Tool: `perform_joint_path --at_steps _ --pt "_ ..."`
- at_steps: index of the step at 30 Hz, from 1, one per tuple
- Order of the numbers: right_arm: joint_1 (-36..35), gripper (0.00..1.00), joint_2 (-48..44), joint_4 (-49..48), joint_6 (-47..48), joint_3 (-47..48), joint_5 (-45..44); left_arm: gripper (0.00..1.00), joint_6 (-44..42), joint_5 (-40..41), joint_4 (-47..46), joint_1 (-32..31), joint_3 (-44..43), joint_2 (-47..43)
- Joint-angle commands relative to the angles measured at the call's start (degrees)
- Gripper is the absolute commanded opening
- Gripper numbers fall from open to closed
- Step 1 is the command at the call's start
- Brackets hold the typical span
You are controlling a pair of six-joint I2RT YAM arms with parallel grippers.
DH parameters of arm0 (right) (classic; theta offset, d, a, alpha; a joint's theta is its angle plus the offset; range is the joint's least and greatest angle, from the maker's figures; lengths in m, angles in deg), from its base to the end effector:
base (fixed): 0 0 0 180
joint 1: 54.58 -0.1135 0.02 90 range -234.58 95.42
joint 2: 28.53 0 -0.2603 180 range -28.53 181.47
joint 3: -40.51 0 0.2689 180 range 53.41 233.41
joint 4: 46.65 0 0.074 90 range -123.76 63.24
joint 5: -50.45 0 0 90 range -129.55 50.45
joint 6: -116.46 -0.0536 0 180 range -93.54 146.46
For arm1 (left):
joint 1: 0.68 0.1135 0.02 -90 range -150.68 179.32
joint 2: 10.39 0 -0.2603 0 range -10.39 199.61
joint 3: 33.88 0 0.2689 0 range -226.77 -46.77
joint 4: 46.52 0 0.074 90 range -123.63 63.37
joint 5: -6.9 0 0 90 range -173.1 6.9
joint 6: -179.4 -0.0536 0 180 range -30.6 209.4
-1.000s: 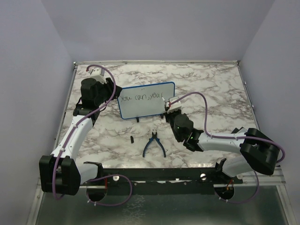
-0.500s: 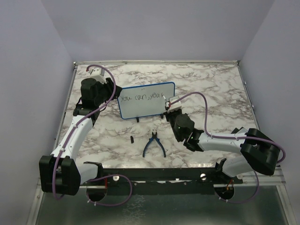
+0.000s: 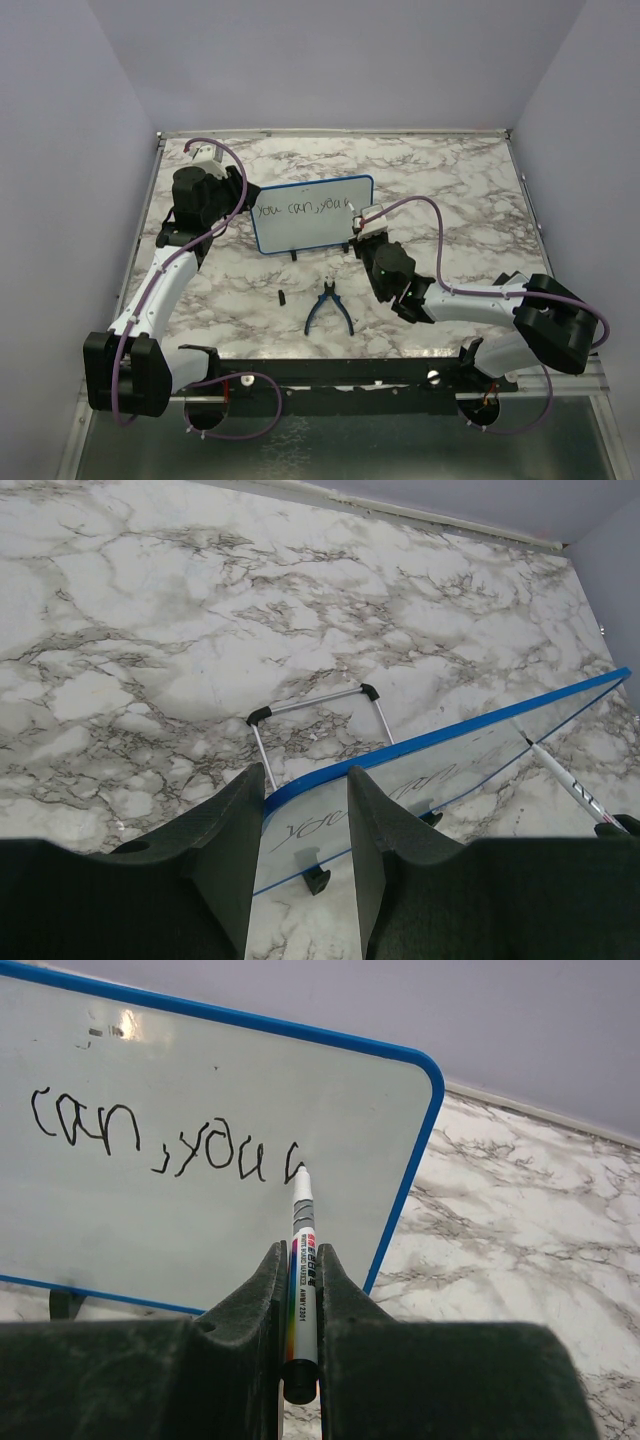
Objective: Write a sentence on the whiteboard
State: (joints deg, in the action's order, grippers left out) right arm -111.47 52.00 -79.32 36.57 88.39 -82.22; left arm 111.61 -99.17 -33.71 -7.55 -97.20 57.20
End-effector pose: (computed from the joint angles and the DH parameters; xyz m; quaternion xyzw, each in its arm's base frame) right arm 0.2036 0.2457 0.2252 -0.1489 0.6912 0.0254 0.7067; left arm 0.3049 -0.0517 0.2973 -0.0240 0.8003 -0.2565 0.5414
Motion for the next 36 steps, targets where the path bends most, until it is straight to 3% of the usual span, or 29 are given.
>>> perform_joint_path --at_steps 1,13,36 --pt "0.37 0.01 -0.61 1.74 -2.60 -0.61 -2.19 0.40 -0.37 -1.94 0.32 -0.20 0.79 -1.06" --pt "0.37 0.01 -1.26 4.34 -5.25 -2.11 -2.46 0.40 -0.31 -2.02 0.27 -0.20 0.78 -0.97" --pt "0.37 0.01 -0.25 -4.02 3.54 1.98 -2.06 0.40 -0.33 -1.99 0.26 -0.23 0.78 -1.17"
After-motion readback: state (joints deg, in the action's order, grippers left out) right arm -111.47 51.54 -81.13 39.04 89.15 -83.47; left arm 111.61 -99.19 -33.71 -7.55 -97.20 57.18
